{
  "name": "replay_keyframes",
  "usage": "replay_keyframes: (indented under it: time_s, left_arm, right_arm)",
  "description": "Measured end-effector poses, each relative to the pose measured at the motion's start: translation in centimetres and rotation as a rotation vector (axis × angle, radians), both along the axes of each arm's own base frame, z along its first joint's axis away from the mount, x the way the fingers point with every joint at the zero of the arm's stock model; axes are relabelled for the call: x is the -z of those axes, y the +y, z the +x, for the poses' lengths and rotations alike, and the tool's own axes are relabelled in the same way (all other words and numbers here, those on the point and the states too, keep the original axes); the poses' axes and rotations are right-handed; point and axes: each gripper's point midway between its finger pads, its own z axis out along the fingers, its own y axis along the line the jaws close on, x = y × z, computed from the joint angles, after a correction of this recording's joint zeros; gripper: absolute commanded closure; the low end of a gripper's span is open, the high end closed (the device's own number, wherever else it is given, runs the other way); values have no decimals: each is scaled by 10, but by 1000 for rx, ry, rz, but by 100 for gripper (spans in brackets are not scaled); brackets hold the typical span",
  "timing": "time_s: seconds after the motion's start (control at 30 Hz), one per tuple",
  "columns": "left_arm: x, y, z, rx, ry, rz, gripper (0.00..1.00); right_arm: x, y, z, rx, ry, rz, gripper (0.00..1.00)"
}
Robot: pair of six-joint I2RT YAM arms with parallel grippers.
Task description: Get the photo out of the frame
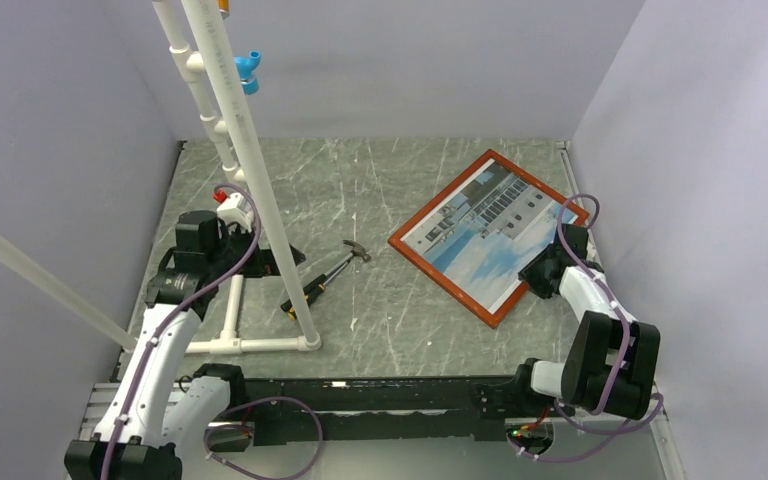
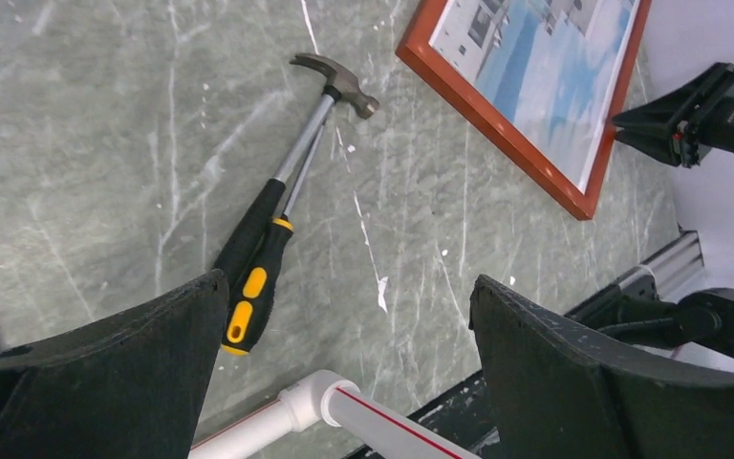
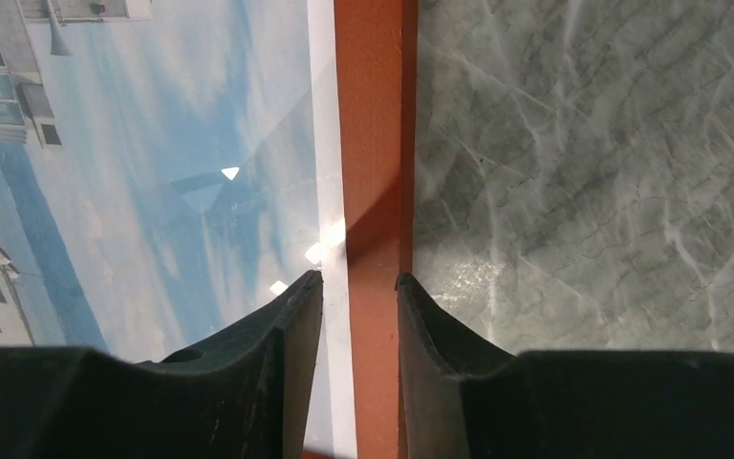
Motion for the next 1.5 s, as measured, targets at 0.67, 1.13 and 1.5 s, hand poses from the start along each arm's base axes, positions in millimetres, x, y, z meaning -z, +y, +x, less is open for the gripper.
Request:
replay_keyframes:
  time_s: [0.67,1.13,1.5]
  left_arm:
    - [60,-60,36,166,226,-160,11]
    - [63,-81,38,160,229,-238,7]
    - [70,-81,32,151,263,-253,6]
  right_arm:
    - [-19,77,18,-319,-83,-107,97]
    - [-47,245,73,-1080,-162,-215,57]
    - [-8,281,95,-1342,-65,-494,57]
